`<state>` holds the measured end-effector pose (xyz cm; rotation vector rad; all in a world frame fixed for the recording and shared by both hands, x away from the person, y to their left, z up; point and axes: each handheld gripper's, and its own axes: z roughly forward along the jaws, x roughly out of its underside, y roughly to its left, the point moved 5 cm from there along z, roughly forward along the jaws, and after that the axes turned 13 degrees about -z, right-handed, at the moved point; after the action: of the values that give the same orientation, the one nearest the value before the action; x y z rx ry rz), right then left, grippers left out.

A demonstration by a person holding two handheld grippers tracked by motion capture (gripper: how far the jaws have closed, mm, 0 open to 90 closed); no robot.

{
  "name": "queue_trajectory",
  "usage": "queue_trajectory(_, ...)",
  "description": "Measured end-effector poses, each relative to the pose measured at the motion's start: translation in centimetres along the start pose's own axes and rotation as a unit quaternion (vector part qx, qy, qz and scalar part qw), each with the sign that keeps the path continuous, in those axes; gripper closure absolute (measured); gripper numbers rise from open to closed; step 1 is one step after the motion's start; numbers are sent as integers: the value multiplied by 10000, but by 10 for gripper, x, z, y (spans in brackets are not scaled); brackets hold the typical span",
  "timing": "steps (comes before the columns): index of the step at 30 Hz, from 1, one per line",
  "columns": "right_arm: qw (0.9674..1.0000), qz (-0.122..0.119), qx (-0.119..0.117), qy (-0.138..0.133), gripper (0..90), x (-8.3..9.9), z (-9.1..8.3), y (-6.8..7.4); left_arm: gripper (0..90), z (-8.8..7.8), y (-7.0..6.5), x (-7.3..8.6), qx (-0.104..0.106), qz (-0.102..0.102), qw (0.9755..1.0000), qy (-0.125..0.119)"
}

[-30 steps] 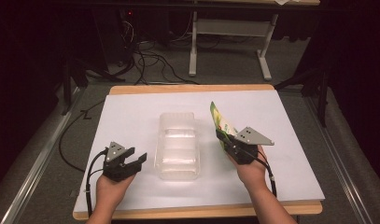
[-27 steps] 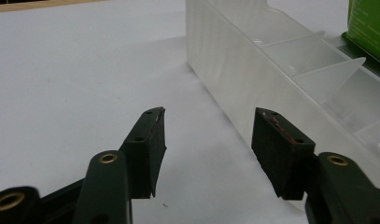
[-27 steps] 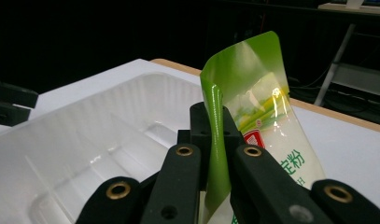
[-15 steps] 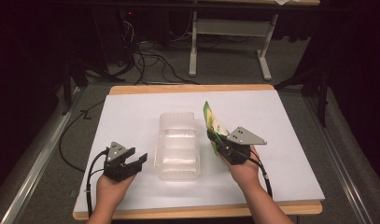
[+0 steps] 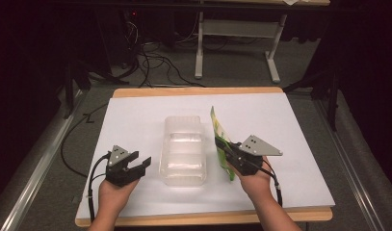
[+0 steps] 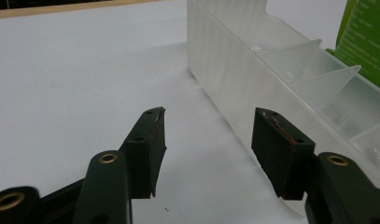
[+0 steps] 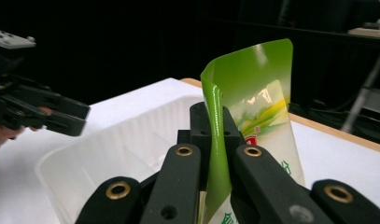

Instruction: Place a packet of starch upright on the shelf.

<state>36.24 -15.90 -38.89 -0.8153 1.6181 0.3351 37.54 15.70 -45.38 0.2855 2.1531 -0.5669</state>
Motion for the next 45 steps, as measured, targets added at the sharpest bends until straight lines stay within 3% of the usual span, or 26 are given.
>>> queue_trajectory(2,9997,9,210,156,900,7,-7,-5,450,-1,-1,-1,23,4,10000,-24)
queue_trajectory(5,9995,143,259,96,898,11,-14,-9,450,-1,-1,-3,40,11,10000,-46)
queue_trajectory(7,9985,96,529,134,889,13,-26,-16,450,-1,0,-4,64,-10,10000,-68)
queue_trajectory(13,9963,188,802,246,858,19,-39,-23,450,0,0,-6,104,-30,9999,-89)
queue_trajectory(20,9948,186,920,405,823,23,-35,-21,450,1,-1,-6,93,4,9999,-70)
queue_trajectory(27,9950,237,817,531,893,26,-26,-17,450,2,-2,-5,91,36,9999,-63)
queue_trajectory(28,9947,351,820,517,892,28,-27,-20,450,2,-2,-5,90,35,9999,-66)
queue_trajectory(36,9921,408,1085,476,892,31,-40,-37,450,1,-2,-6,106,-1,9999,-95)
queue_trajectory(45,9895,462,1277,496,892,33,-49,-42,452,6,-5,-10,187,-16,9997,-154)
